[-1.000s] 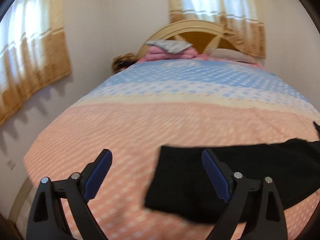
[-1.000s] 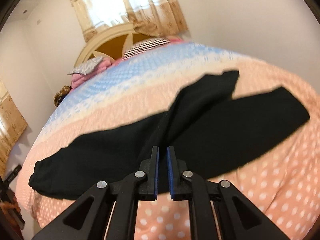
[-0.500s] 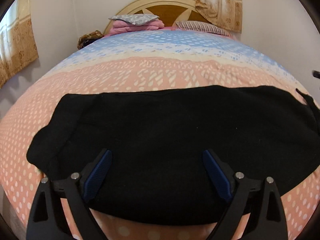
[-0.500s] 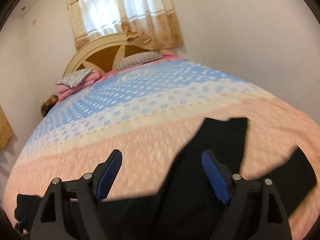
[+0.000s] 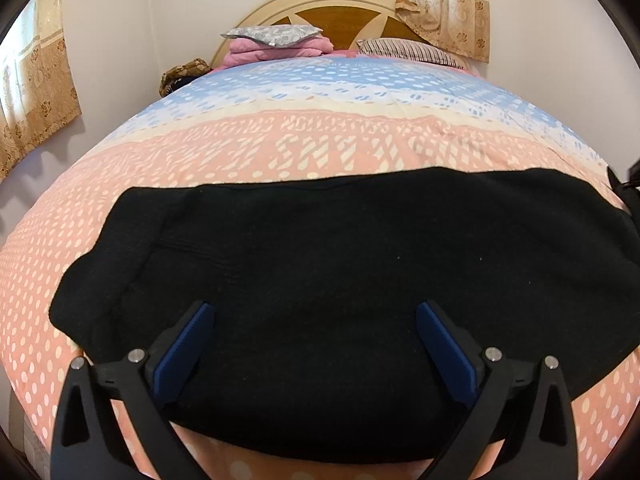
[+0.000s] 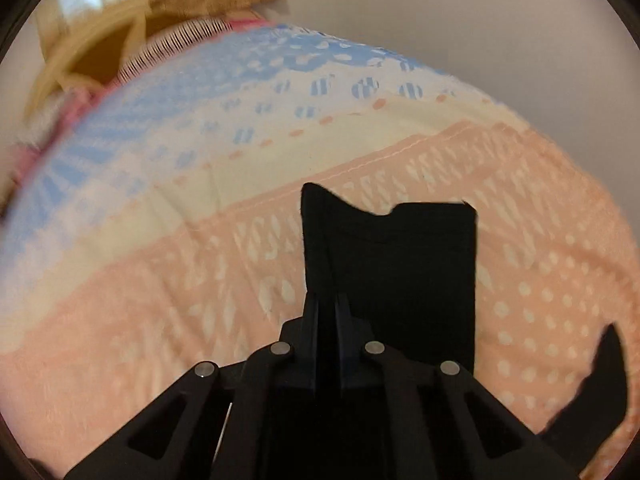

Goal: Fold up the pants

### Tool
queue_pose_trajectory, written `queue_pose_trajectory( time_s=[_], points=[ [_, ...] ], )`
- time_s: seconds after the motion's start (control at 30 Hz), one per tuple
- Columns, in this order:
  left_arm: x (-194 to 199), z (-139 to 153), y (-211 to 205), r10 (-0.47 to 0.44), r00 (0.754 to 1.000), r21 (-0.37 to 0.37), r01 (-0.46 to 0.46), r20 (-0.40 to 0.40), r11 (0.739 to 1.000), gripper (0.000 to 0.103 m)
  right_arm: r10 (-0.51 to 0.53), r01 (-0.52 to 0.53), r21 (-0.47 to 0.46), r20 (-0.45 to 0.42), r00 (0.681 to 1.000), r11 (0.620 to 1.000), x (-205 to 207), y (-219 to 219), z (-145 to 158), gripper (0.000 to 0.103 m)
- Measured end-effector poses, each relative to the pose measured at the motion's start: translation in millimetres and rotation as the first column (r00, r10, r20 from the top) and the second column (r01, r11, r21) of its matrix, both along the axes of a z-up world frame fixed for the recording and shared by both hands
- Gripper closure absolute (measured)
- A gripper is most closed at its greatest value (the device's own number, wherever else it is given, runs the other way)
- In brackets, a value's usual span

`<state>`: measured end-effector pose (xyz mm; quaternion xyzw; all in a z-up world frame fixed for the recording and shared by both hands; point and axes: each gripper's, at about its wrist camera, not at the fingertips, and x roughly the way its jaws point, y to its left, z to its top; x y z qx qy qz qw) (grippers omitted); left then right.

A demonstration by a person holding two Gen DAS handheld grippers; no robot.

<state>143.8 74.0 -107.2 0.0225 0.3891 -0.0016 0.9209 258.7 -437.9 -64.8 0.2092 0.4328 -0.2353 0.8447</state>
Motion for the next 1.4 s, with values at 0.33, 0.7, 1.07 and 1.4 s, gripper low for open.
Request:
queue_pose_trajectory(
  time_s=[0.33,0.7,1.07,1.4],
  points=[
    [3,-1,-3,0.008,1.000,0.004,-0.008,0.001,1.000,0.000,-0.166,0.099,0.169,0.456,0.874,0.981,-235,-31,55,0.096],
    [3,-1,-3,0.009,1.000,0.003,-0.009,0.007,1.000,0.000,-0.360,0.225,0.368,0.357,0.862,0.902,-321,-77,-22,0.096],
    [-23,34,-43,-0.138,0.988,-0.012,0.139,0.076,0.990,0.002,-0.152,0.120,0.098,0.458,0.876,0.988,-301,-90,57,0.032],
    [-19,14,-117,-0.278,0.961,-0.059,0.276,-0.017,0.959,0.000,0.018,-0.015,-0.035,0.102,0.995,0.999,-213,-93,12,0.095]
  ],
)
